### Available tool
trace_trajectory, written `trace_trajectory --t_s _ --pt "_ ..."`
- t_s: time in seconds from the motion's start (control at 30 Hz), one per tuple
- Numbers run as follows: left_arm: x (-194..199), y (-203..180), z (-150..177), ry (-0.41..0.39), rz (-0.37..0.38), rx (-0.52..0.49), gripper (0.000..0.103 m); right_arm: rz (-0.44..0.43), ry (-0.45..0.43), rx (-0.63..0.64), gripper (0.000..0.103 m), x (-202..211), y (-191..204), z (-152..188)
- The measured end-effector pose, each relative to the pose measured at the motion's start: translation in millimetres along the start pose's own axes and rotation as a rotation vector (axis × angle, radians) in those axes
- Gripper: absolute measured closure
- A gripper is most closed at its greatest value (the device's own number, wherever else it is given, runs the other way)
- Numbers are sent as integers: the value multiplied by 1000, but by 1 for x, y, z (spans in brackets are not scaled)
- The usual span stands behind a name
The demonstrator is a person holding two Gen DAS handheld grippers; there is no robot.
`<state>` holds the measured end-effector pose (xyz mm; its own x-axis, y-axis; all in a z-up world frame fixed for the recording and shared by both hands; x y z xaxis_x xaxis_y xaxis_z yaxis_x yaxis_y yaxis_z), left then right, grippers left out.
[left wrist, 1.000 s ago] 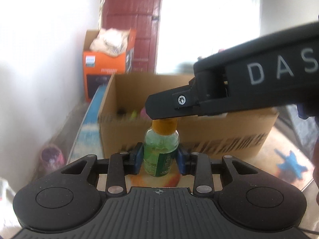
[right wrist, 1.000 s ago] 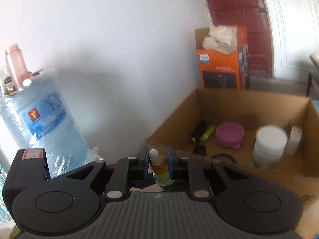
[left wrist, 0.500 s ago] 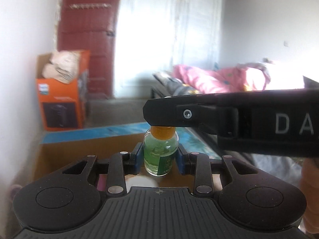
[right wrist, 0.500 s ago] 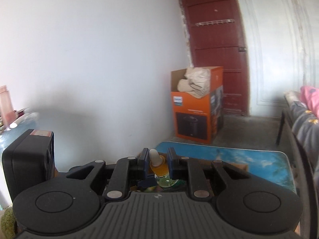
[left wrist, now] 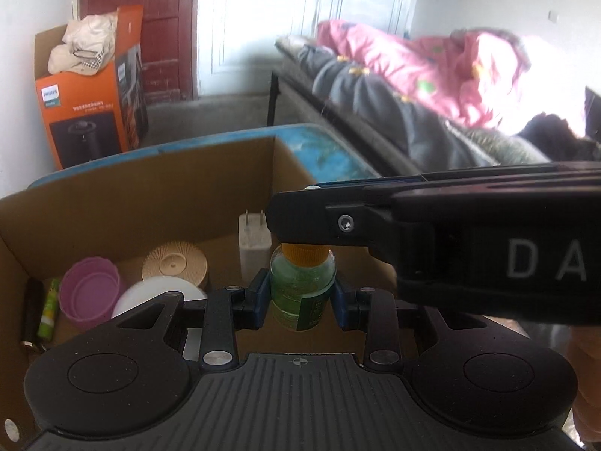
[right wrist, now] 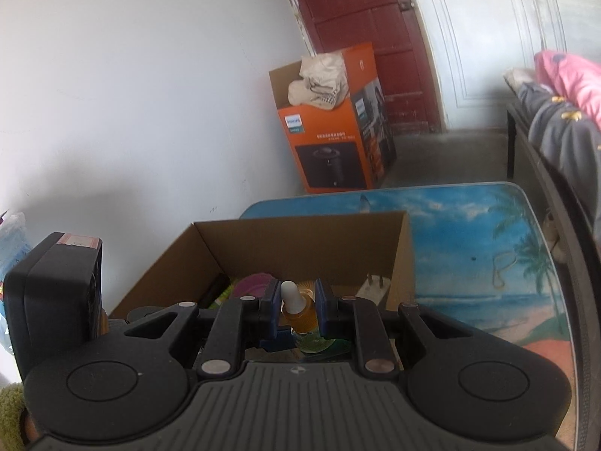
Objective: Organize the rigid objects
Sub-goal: 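Lift the green dropper bottle over the box with the right gripper, then lower the dropper bottle into the box and open the right gripper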
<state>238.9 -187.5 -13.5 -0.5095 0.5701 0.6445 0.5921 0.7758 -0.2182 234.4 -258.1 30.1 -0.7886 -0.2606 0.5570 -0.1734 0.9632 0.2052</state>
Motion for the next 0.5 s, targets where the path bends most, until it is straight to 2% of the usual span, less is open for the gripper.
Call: trace_trajectory --t_s 0.5 --pt "-6 -2 -6 33 -21 -47 69 -17 49 -24 83 -12 -15 8"
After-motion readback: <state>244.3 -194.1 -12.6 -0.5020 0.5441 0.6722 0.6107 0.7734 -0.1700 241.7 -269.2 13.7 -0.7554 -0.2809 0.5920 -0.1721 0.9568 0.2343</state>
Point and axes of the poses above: each gripper's, at about its wrist camera, not at the fingertips, and x roughly against the way its jaws point, y to its left, z to its underside, the point moved 7 cm from there along -x, roughly the way its jaws point, and after that the axes turned 12 degrees about z, right-handed, at the moved point
